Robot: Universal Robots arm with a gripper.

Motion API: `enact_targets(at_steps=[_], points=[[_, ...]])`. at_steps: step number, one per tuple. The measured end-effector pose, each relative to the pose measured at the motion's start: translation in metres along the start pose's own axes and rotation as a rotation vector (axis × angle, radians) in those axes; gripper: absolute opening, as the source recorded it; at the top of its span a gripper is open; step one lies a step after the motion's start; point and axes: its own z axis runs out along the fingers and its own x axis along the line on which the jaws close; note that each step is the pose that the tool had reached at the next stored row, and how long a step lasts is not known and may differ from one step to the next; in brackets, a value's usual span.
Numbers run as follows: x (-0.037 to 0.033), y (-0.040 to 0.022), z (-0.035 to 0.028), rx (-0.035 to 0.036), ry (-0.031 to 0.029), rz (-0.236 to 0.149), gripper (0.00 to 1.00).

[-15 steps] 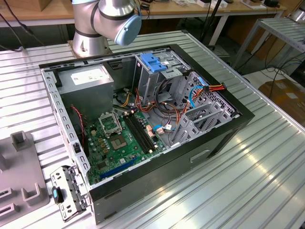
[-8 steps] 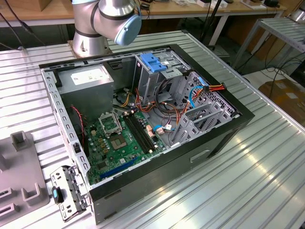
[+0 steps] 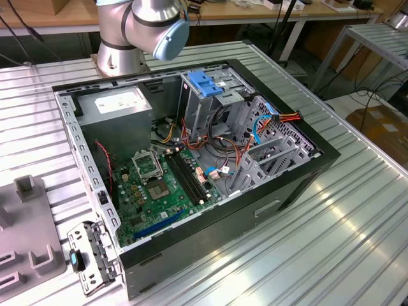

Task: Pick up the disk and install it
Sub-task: 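Pick up the disk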

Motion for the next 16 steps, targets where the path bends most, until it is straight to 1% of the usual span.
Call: enact_targets(at_steps=[9,16], points=[[0.0001,0.0001,-0.0150,-0.0001,0.0000,0.000,0.37],[0.0001,0.0002,-0.0279,0.0000,0.0004,0.000,0.37]])
